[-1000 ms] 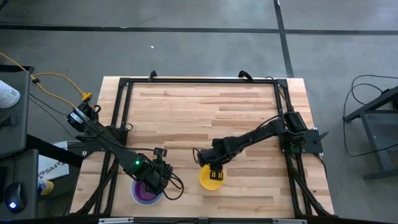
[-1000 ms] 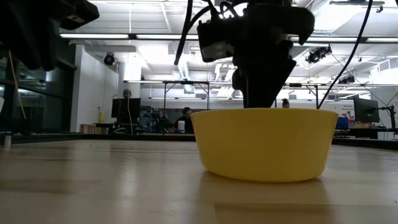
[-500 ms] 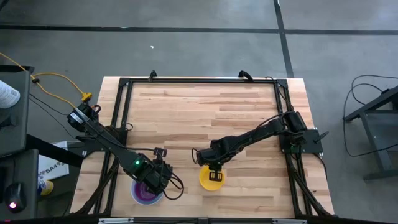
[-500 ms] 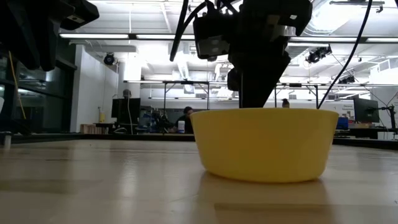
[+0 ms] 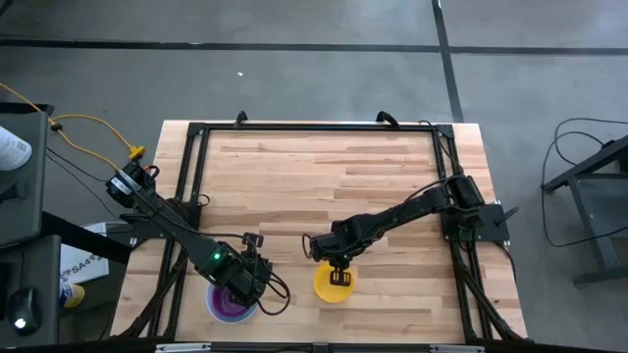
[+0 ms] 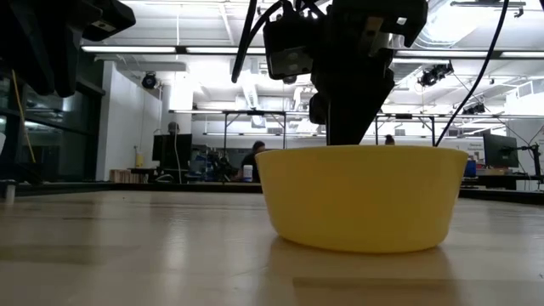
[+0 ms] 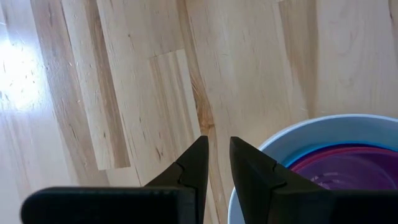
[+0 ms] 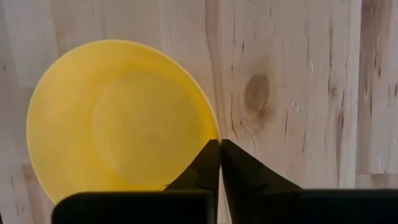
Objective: Nest bowls inside each other
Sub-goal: Stack the yellow bowl on the purple bowl
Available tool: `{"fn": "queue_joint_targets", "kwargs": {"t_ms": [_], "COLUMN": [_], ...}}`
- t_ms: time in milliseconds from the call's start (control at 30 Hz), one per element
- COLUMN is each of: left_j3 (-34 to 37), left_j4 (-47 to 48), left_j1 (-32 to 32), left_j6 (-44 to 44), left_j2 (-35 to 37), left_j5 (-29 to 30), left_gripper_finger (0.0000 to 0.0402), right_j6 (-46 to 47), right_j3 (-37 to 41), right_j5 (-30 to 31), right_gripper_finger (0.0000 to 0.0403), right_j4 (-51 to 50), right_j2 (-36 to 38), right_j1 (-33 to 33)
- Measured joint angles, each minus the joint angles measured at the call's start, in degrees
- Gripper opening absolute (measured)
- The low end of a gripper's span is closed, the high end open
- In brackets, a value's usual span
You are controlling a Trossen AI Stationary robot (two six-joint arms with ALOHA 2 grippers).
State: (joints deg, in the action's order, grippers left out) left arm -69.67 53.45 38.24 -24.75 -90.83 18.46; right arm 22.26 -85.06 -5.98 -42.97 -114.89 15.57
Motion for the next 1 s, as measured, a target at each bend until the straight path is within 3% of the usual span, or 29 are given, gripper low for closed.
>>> {"fn": "queue_joint_targets", "kwargs": {"t_ms": [667,1000], "left_j3": [-0.02,-0.04], "left_j4": [-1.6,-4.21], "left_j1": [0.02,0.02], "left_j6": [-0.04,0.37], "left_j2": [0.0,0.0], "left_j5": [-3.45,-6.54], "left_gripper_finger": [0.0065,0.0065], "right_j6": [-2.61,2.14], "right_j3": [-0.07,-0.07], "right_j5": [-2.14,-9.22], "right_gripper_finger": [0.0004,0.0004], "right_j4": [3.48,7.27], "right_j2": [4.2,7.06], "right_j1": [-4.15,-9.44]}}
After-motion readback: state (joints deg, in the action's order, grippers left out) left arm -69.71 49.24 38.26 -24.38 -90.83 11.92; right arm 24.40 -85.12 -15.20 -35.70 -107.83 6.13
